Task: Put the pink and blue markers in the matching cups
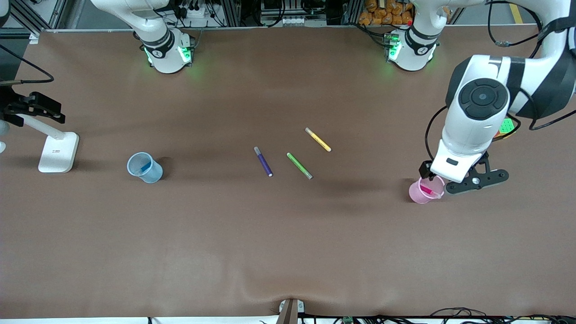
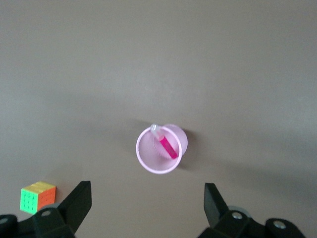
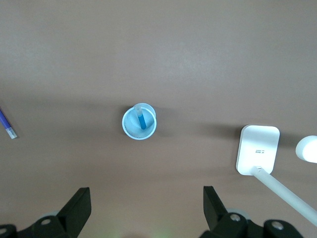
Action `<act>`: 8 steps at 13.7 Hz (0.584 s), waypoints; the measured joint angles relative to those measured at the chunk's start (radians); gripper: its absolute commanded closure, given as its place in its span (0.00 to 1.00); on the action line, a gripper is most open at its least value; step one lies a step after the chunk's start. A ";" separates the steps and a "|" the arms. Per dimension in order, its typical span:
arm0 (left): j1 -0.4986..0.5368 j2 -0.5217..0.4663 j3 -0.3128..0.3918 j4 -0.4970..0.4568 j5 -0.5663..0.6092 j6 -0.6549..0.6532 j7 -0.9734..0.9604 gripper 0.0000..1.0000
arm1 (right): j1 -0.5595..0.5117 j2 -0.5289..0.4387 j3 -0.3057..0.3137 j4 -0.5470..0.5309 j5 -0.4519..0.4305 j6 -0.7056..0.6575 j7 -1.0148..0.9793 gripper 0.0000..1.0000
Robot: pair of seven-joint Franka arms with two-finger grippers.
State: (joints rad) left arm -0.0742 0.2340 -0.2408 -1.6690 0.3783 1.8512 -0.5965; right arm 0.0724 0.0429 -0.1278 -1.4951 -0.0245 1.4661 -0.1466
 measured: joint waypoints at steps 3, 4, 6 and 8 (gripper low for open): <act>0.000 -0.036 0.000 0.004 -0.042 -0.086 0.057 0.00 | 0.000 0.008 0.001 0.017 0.003 -0.008 -0.003 0.00; 0.000 -0.048 0.000 0.005 -0.054 -0.111 0.071 0.00 | 0.000 0.010 0.001 0.020 0.005 -0.008 -0.003 0.00; 0.000 -0.073 0.000 0.018 -0.095 -0.161 0.115 0.00 | 0.000 0.012 0.001 0.043 0.005 -0.008 -0.003 0.00; 0.000 -0.096 0.003 0.067 -0.151 -0.244 0.162 0.00 | 0.001 0.012 0.002 0.065 0.006 -0.023 -0.003 0.00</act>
State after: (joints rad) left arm -0.0742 0.1383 -0.2381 -1.6017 0.2277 1.6072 -0.4342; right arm 0.0738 0.0545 -0.1263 -1.4305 -0.0185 1.4436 -0.1499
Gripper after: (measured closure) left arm 0.000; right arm 0.000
